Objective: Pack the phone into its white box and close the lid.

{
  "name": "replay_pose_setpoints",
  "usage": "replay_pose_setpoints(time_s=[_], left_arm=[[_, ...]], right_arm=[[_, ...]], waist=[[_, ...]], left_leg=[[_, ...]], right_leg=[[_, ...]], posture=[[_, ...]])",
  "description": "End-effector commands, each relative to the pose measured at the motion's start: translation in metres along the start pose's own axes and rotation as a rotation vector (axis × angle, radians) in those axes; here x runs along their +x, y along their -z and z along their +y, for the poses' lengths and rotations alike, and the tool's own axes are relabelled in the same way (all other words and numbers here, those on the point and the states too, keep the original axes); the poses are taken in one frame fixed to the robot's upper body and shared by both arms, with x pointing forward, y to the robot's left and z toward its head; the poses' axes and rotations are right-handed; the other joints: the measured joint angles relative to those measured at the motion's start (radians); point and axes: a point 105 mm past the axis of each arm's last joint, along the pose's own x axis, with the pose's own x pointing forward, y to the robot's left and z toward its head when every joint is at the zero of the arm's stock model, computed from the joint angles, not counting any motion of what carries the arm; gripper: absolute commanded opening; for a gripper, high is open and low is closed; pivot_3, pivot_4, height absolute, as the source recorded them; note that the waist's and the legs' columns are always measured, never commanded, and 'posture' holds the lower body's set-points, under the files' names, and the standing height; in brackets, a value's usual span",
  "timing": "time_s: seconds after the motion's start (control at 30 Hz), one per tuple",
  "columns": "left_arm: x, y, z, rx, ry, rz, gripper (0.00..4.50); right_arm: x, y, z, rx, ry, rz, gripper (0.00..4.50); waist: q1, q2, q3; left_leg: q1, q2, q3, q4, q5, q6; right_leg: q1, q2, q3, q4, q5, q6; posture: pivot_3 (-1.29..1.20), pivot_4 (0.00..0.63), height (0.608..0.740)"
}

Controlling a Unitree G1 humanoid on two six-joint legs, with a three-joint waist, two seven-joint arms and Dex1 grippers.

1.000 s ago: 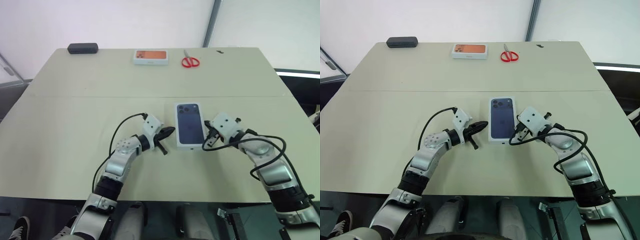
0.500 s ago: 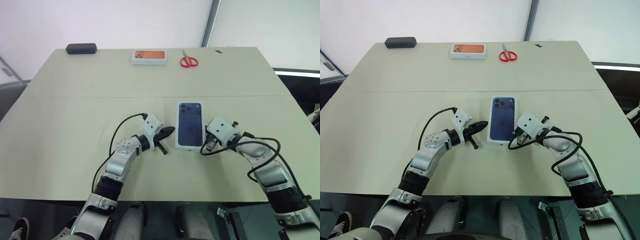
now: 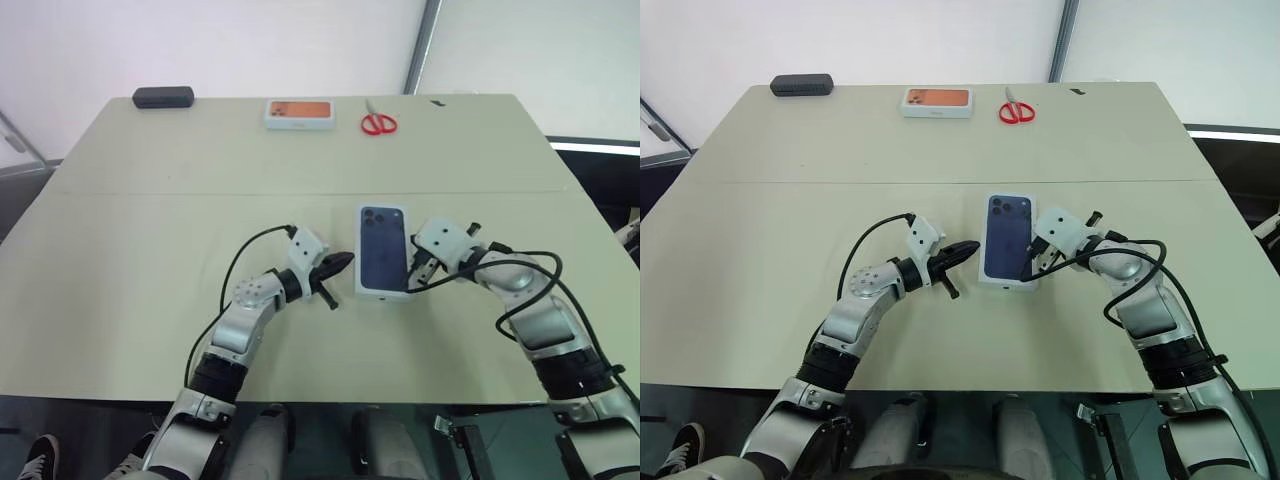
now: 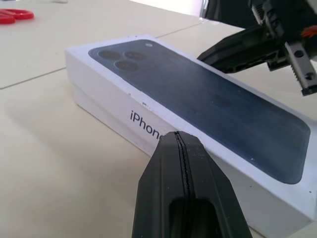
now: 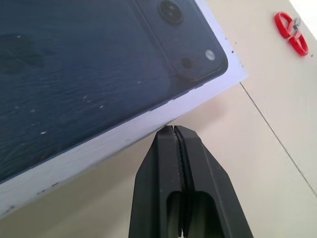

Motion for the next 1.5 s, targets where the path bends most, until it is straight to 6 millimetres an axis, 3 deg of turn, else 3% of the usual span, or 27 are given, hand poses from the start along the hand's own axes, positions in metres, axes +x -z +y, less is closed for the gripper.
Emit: replay_pose_setpoints(time_s=[0.03,0.53,0.8,0.87,0.97,1.07,1.3,1.4,1.5], left_arm=[[0.004,-0.022,-0.003,0.023,0.006,-0.069,0.0],[0.005,-0.021,-0.008,0.025,0.022,-0.056,0.0],[0.005,-0.019,-0.008,0.024,0.015,-0.052,0.0],[0.003,-0.02,-0.007,0.034,0.005,-0.056,0.0],[-0.001,-0.031,0.003,0.031,-0.032,-0.089,0.0],[-0.001,-0.045,0.017,0.033,-0.075,-0.127,0.0],[0.03,-0.067,0.035,0.068,-0.102,-0.207,0.0],[0.043,-0.065,0.034,0.081,-0.087,-0.193,0.0],[0.055,-0.035,0.03,0.137,-0.071,-0.062,0.0]], right_arm=[[-0.003,-0.009,-0.011,-0.036,0.018,-0.021,0.03],[0.008,-0.023,-0.009,-0.011,0.017,-0.071,0.03],[0.013,-0.007,-0.003,-0.026,0.004,-0.013,0.03],[0.012,-0.006,-0.011,-0.052,0.043,-0.012,0.03],[0.004,-0.017,-0.047,0.018,0.177,-0.066,0.03],[0.001,-0.026,-0.058,0.003,0.205,-0.115,0.03],[0.011,-0.066,-0.061,0.088,0.194,-0.303,0.03],[0.021,-0.059,-0.05,0.028,0.141,-0.258,0.03],[0.034,-0.034,-0.031,0.037,0.078,-0.166,0.03]], waist=[[0.0,0.0,0.0],[-0.003,0.0,0.0],[-0.003,0.0,0.0],[-0.002,0.0,0.0],[-0.003,0.0,0.0],[-0.002,0.0,0.0],[-0.002,0.0,0.0],[-0.001,0.0,0.0],[-0.002,-0.001,-0.001]], left_leg=[[0.0,0.0,0.0,0.0,0.0,0.0],[0.0,0.0,0.0,0.0,0.0,0.0],[0.0,0.0,0.0,0.0,0.0,0.0],[0.0,0.0,0.0,0.0,0.0,0.0],[0.0,0.0,0.001,0.0,0.0,0.0],[0.0,0.0,0.001,0.0,0.0,0.0],[0.001,0.0,0.001,0.001,0.0,-0.001],[0.0,-0.001,0.001,0.001,0.0,-0.001],[0.001,-0.001,0.001,0.001,0.0,-0.001]], right_leg=[[0.0,0.0,0.0,0.0,0.0,0.0],[0.0,0.0,0.0,0.001,0.0,0.0],[0.0,0.0,0.0,0.001,0.0,0.0],[0.0,0.0,0.0,0.001,0.0,0.0],[-0.001,0.0,0.0,0.001,0.0,0.0],[-0.001,0.0,0.001,0.002,0.0,0.0],[0.0,0.001,0.0,0.002,0.0,0.0],[-0.001,0.0,0.0,0.002,0.0,0.0],[0.0,0.0,0.0,0.002,0.0,0.0]], posture=[[0.0,0.15,0.74],[0.0,0.15,0.74],[0.0,0.15,0.74],[0.0,0.15,0.74],[0.0,0.15,0.74],[0.0,0.15,0.74],[0.0,0.15,0.74],[0.0,0.15,0.74],[0.0,0.15,0.74]])
